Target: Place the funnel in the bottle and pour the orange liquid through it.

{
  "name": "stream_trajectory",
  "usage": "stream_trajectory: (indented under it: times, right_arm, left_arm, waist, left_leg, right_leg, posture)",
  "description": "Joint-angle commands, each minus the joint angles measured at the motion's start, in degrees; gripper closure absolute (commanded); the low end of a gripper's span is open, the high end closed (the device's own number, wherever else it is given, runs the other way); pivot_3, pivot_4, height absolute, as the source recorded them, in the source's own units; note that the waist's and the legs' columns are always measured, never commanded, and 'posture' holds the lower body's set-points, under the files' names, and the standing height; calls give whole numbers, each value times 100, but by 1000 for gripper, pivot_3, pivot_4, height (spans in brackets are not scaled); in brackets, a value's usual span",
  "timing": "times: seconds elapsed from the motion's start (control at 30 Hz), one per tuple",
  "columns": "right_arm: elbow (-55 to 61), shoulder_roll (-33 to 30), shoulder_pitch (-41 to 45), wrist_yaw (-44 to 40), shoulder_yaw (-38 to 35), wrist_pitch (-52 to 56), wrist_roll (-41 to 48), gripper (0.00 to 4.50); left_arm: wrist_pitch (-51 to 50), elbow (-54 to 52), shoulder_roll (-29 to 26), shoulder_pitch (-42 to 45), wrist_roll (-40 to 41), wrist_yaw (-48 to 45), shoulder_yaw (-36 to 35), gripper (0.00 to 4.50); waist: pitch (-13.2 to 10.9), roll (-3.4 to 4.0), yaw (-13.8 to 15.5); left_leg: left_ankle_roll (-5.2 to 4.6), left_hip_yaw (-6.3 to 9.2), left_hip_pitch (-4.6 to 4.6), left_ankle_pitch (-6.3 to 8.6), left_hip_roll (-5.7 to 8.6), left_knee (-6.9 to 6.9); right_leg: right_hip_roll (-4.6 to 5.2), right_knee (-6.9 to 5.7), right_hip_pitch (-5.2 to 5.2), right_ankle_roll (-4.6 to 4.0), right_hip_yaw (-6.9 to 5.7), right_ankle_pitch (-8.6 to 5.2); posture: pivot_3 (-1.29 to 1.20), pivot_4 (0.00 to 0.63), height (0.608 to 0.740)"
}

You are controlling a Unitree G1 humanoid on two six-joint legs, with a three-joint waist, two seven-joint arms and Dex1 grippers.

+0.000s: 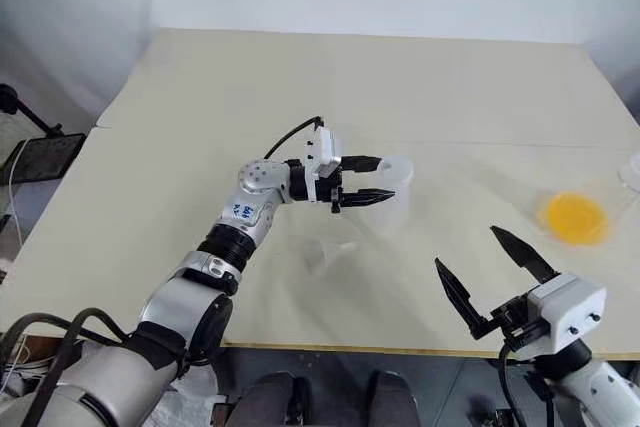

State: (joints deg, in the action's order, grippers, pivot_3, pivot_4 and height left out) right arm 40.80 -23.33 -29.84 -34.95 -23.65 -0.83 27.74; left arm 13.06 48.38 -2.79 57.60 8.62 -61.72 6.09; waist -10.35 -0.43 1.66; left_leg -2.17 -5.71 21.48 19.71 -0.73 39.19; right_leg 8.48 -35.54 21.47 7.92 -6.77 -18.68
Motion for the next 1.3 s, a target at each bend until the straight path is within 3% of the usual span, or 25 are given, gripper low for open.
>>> stream_trajectory:
  times: [0.03,0.3,0.53,0.87,1.0,1.1,1.3]
  right_arm:
    - [309,17,-54,121,-115,-52,70,0]
    - [352,-54,7,159,-76,66,113,0]
    - [283,-137,124,119,-52,137,158,0]
    - [40,-532,421,-210,-107,281,390,0]
    - [-106,-1013,633,-653,-176,581,866,0]
    - [-200,-1563,1008,-1124,31,902,1138,0]
    - [-485,-1891,1585,-1648,390,944,1051,0]
  left_arm:
    - [281,22,143,25,-66,171,13,2188]
    - [-19,21,268,-65,40,65,-34,2188]
    - [-44,-40,97,-66,162,33,-227,13]
    - [-113,-501,-909,-120,830,-951,-818,13]
    - [-257,-847,-1774,-241,977,-1097,-1176,13]
    - [-631,-1496,-2739,-1159,1047,-1140,-1478,13]
    - [-945,-2844,-3466,-3206,1182,-987,-1844,13]
  waist:
    - [0,0,7]
    - [0,0,-10]
    - [0,0,-13]
    - [0,1,-29]
    - [0,0,-31]
    - [1,2,-163]
    - [0,0,-107]
  left_leg:
    - [-1,2,0,0,0,0]
    - [-1,2,1,0,2,0]
    - [-1,3,1,0,1,0]
    - [-1,3,0,0,-2,1]
    - [-1,6,1,0,-2,2]
    - [0,3,-7,0,-10,-2]
    - [3,26,-16,1,-13,1]
  right_leg:
    - [2,-1,0,0,0,0]
    - [1,-1,0,0,-4,0]
    - [1,-1,0,0,-5,0]
    - [-1,-5,1,0,-6,0]
    - [0,-7,1,0,-7,0]
    - [-4,-10,1,0,-4,0]
    - [4,-27,-7,-4,-10,-2]
  posture:
    - [0,150,740]
    - [0,150,740]
    - [0,150,740]
    - [0,150,740]
    - [0,150,740]
    - [0,150,740]
    - [0,150,740]
